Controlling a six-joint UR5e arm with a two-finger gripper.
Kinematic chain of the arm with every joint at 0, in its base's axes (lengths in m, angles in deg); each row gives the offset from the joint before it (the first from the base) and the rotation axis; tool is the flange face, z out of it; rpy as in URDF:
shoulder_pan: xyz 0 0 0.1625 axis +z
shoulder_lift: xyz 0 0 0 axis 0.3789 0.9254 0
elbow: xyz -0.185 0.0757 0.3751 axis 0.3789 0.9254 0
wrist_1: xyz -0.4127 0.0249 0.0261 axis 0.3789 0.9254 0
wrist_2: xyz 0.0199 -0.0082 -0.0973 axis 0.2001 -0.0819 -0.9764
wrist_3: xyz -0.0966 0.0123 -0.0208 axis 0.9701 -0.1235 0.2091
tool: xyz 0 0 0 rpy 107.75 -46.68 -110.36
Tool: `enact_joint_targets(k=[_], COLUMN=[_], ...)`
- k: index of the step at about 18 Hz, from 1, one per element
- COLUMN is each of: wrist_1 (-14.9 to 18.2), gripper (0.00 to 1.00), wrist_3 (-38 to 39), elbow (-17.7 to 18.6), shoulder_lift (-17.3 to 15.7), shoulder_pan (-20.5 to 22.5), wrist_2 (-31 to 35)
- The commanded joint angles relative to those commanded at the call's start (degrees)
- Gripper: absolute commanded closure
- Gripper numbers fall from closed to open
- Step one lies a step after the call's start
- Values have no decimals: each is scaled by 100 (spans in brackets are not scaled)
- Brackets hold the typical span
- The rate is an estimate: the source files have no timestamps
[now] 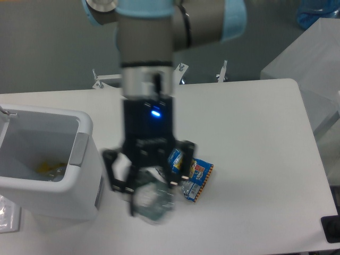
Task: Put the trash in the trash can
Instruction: 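Lift the bottle and carry it over the white trash bin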
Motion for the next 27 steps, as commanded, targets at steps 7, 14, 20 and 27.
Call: enact_joint_targets(k=[7,14,20,27], wrist_1=[9,9,9,9], gripper=[39,39,31,4], wrist_3=[9,-9,-26,-9], elbow=[440,1010,1451,1442], shoulder_lift=[-106,-430,-607,-773], shoulder_pan=[-712,-1038,-1099,-1091], wrist_2=[9,26,26,44])
